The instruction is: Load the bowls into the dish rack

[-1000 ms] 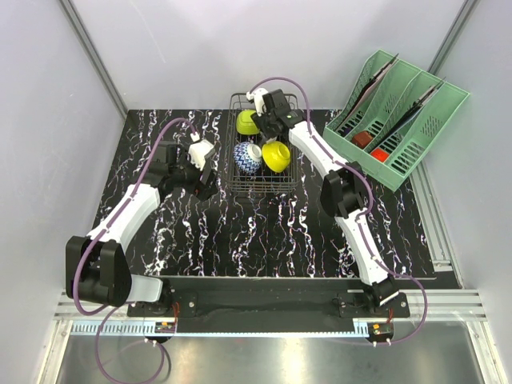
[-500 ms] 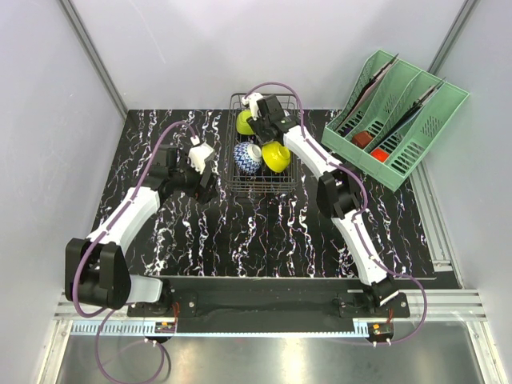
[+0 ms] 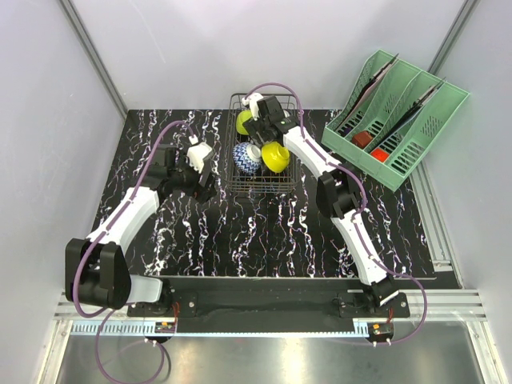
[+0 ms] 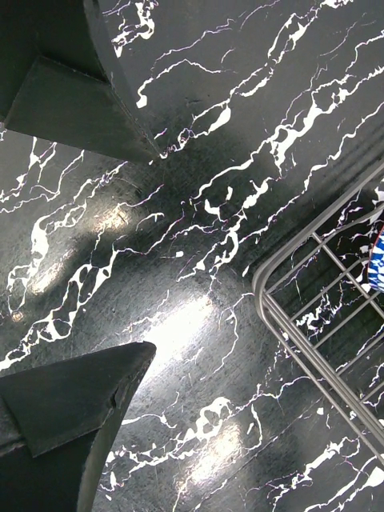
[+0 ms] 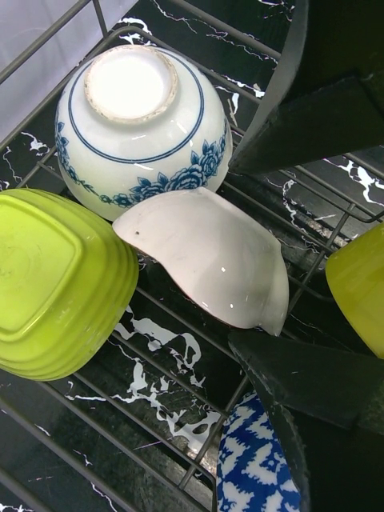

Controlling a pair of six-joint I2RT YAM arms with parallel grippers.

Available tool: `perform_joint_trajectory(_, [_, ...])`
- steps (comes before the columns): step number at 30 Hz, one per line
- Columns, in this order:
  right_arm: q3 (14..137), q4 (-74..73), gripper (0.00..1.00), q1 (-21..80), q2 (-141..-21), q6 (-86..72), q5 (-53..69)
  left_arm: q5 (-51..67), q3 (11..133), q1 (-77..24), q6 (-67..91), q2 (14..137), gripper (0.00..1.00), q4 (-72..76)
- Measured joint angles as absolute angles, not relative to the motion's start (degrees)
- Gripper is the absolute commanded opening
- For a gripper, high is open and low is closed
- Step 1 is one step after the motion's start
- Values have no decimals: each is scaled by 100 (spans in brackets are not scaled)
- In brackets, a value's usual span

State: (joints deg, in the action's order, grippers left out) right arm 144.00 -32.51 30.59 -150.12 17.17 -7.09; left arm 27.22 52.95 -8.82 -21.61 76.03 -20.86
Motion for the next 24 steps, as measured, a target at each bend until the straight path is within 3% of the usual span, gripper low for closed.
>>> perform_joint_trajectory(24, [14455,-3352,88,3059,-14942,1328,-294,2803,5286,-849,-2154,7603,99,-2082])
